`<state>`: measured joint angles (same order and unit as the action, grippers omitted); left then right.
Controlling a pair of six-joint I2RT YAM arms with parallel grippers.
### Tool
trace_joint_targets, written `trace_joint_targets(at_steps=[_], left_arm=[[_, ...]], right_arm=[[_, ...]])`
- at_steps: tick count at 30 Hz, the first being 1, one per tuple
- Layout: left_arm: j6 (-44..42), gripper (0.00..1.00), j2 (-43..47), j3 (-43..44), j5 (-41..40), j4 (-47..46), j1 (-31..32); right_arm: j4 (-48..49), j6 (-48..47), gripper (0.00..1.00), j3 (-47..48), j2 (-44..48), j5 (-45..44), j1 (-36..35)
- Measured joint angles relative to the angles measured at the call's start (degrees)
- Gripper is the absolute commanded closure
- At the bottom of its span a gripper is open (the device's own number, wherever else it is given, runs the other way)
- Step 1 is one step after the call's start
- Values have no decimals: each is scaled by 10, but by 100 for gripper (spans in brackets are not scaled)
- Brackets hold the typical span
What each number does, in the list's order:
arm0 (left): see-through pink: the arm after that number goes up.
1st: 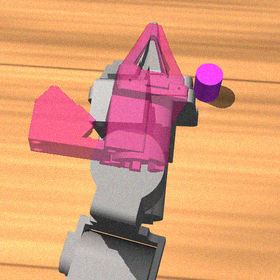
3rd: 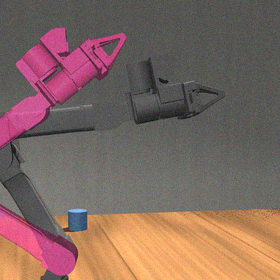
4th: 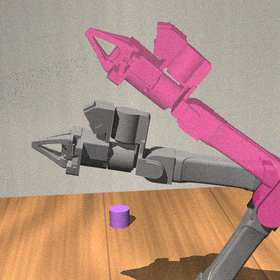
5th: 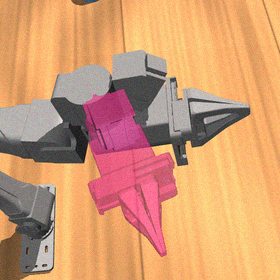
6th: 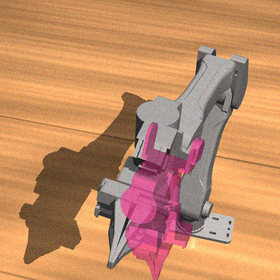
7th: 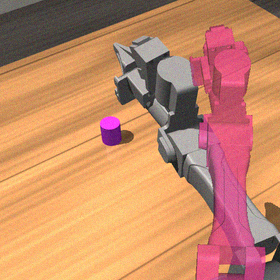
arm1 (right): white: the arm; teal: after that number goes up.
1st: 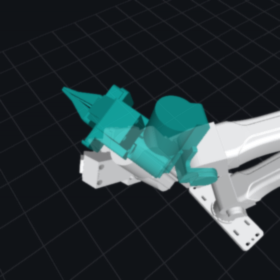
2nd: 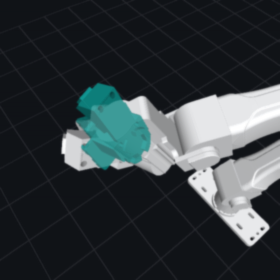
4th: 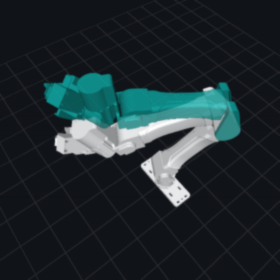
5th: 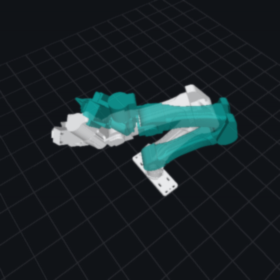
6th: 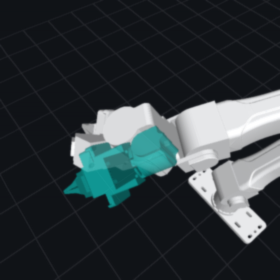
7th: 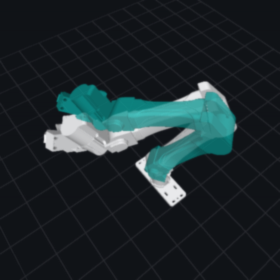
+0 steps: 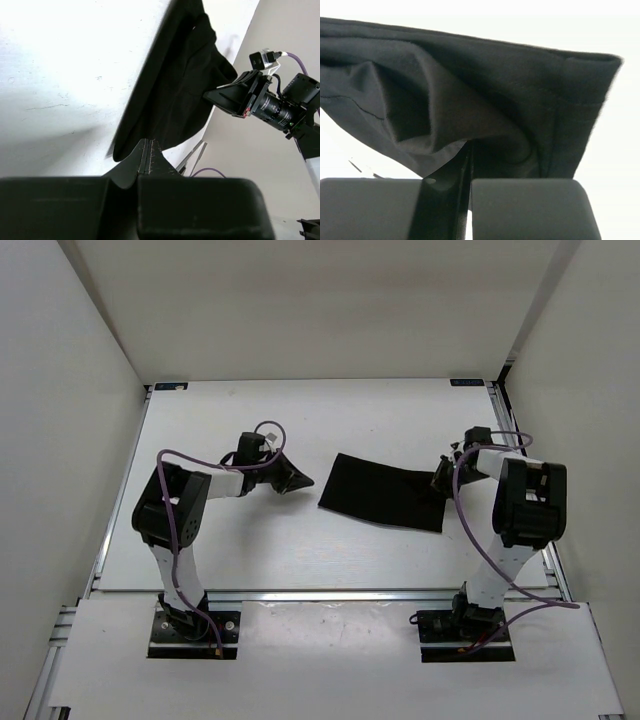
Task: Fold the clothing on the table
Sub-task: Fold the skirt
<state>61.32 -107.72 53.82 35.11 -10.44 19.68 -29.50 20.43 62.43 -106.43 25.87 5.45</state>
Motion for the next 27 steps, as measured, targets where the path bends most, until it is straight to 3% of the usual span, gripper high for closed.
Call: trace_joint_targets(at_steps=[3, 7, 10, 13, 20, 27], left_arm=[[3, 100, 4, 0, 2, -4, -1], [-9, 95, 2, 38, 5, 28, 7], [-59, 92, -25, 144, -2, 96, 24], [-114, 100, -61, 261, -12, 153, 47], [-258, 100, -198, 510, -92, 349, 111], [-341, 100, -236, 530, -220, 488, 177]], right_arm=[[-6, 1, 98, 0, 17, -9, -12], [-36, 5, 86, 21, 80, -23, -48], [-56, 6, 86, 54, 132, -35, -66], [-72, 9, 89, 72, 181, -46, -65], [-104, 36, 90, 27, 290, -52, -35], [-127, 53, 91, -16, 356, -52, -6]])
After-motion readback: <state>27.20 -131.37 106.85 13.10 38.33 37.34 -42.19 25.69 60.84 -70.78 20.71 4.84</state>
